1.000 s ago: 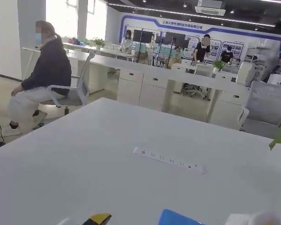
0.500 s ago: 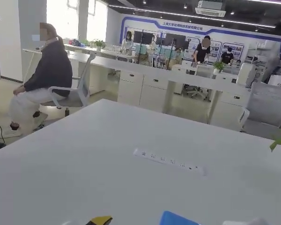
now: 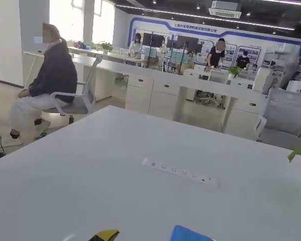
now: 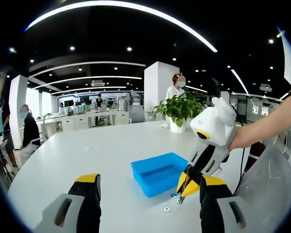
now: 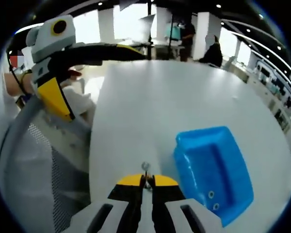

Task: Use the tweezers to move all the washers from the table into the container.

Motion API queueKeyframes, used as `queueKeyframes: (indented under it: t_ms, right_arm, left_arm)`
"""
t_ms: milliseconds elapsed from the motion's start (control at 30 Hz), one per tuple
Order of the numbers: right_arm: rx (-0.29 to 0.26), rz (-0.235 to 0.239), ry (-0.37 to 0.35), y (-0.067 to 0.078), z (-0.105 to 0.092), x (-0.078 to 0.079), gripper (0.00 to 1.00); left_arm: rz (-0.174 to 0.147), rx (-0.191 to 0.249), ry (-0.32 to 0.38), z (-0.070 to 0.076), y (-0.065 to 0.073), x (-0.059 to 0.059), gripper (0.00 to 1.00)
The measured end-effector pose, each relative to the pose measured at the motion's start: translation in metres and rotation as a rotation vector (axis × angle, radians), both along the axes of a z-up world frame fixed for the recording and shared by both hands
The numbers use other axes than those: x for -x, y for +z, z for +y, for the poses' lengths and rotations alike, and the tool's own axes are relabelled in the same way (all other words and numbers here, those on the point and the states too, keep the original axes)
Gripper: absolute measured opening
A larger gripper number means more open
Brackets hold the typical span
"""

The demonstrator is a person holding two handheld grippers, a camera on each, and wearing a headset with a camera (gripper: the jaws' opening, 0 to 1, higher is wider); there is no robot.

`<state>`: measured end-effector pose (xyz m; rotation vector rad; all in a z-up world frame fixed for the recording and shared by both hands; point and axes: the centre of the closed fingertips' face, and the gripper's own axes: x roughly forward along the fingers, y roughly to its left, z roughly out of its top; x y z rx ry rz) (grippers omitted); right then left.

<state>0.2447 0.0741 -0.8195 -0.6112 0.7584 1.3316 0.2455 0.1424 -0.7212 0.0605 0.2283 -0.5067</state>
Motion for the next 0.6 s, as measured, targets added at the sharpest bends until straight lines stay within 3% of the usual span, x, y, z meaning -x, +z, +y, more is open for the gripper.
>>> queueKeyframes:
  t_ms: [267, 600]
  right_arm:
    - [-0.026, 0.004, -0.020, 0.027, -0.005, -0.008, 0.03]
    - [-0.112, 0.012, -0.119, 0.069, -0.016, -0.043, 0.03]
  left_arm:
    - [-0.002, 0.002, -0.003, 0.000, 0.001, 0.000, 0.86]
    - [0.000, 0.003, -0.002, 0.000, 0.000, 0.000, 0.85]
